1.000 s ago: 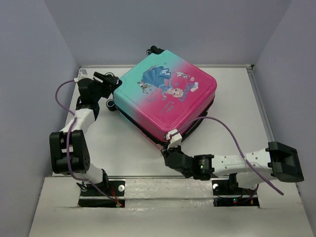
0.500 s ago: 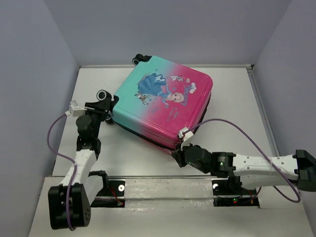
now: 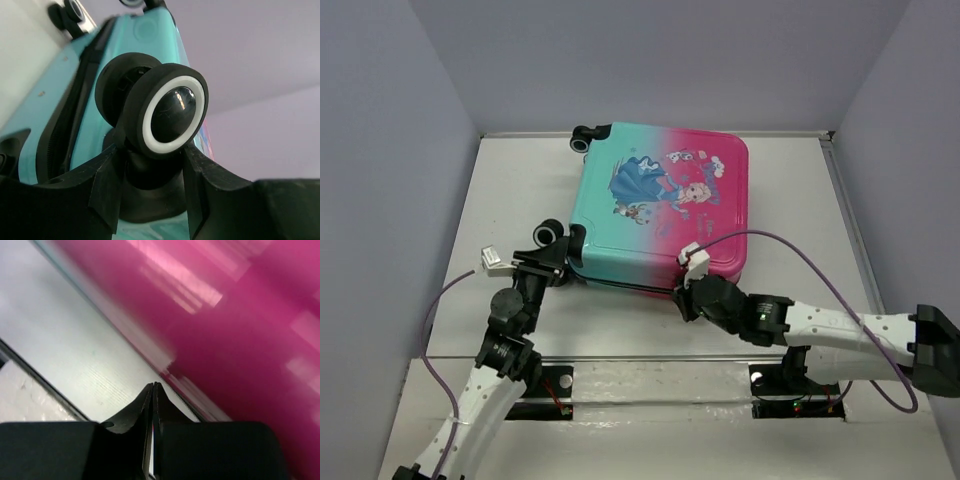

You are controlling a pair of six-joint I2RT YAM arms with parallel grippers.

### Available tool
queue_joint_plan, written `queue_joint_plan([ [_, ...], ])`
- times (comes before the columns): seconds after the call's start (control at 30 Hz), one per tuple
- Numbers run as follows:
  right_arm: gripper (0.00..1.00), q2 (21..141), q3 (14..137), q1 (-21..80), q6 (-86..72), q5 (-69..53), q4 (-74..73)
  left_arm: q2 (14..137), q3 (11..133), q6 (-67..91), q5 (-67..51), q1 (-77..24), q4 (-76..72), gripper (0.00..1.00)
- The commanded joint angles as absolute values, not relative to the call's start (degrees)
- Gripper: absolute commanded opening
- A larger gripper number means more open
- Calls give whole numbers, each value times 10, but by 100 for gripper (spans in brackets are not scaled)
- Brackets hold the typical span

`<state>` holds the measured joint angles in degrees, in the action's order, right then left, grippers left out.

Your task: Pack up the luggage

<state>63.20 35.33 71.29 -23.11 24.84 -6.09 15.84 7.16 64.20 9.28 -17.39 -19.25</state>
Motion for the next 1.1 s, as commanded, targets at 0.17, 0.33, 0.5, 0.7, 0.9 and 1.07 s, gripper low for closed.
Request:
queue_joint_plan([
  [0.17,7,504,352,640,-245,238,-123,241,101,595,113,-335,-214,6],
  [0.33,19,386,269,640,-340,240,-154,265,135,562,150,-343,-226,6],
  [0.5,62,353,274,640,-418,233,-249,293,220,485,210,-327,-191,6],
  [0.7,68,366,289,640,-531,322,-341,333,273,432,186,-251,-188,6],
  [0.9,65,392,272,640,-465,363,-243,330,229,455,88,-193,-212,6],
  [1.07,56,447,275,635,-389,408,-134,316,183,479,56,-193,-227,6],
])
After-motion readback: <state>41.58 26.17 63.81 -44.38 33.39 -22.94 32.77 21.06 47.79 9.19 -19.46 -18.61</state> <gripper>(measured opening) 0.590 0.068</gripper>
